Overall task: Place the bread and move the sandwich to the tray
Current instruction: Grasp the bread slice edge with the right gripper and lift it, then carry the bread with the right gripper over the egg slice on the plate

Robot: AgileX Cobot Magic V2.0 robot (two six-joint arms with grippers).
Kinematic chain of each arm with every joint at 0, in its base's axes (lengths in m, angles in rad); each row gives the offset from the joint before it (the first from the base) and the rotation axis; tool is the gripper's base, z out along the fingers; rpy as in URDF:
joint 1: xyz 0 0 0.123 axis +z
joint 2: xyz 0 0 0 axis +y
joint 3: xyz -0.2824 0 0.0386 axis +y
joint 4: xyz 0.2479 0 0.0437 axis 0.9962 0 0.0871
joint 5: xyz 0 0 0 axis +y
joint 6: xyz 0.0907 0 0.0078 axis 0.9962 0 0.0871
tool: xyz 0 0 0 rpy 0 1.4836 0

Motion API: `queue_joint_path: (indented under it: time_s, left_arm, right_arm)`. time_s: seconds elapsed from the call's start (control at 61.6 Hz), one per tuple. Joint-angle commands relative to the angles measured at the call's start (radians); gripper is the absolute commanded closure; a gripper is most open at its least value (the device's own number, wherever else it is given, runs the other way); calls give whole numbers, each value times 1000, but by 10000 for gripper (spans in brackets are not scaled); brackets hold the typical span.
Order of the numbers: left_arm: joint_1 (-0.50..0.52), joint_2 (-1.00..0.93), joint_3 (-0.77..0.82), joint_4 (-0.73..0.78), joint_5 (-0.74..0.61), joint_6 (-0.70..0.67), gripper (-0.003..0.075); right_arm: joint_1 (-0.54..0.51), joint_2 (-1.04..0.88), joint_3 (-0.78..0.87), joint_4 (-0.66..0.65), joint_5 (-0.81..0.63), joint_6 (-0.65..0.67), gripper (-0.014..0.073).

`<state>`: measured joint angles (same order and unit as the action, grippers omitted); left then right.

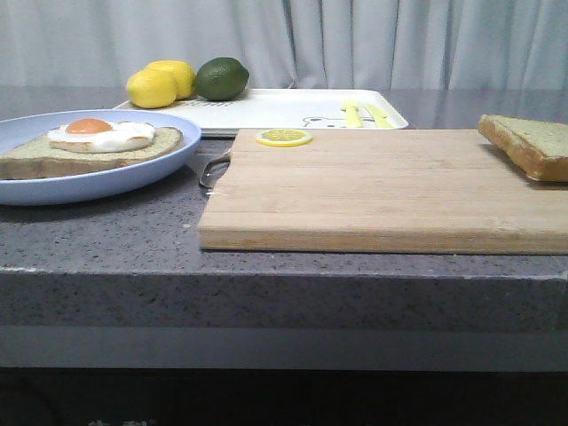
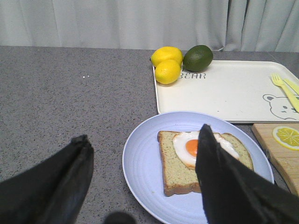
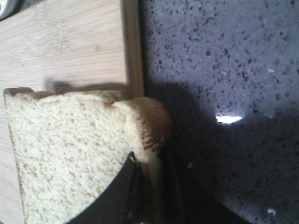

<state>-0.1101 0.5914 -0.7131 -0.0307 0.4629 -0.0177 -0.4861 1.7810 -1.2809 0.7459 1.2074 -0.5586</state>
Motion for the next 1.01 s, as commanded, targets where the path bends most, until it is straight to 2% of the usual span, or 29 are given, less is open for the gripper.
queue_joint_path:
  time_s: [0.0, 0.341, 0.471, 0.585, 0.78, 0.893, 0.991]
  left_arm:
    - [3, 7, -29, -2, -80, -3, 251]
    - [3, 7, -29, 0, -80, -3, 251]
    - [3, 7, -29, 0, -80, -3, 251]
    - [3, 7, -29, 0, -80, -3, 251]
    - [3, 7, -29, 0, -80, -3, 251]
    - [3, 7, -29, 0, -80, -3, 251]
    - [3, 7, -29, 0, -80, -3, 251]
  right_arm:
    - [-1, -59, -24, 26, 135, -5, 593]
    - [-1, -180, -25, 28, 135, -5, 662]
    - [-1, -233, -25, 81, 135, -5, 662]
    - [0, -291, -25, 187, 135, -5, 662]
    - [25, -370, -25, 495, 133, -5, 662]
    - [85, -388, -25, 626, 132, -5, 662]
    - [157, -388, -25, 664, 127, -5, 662]
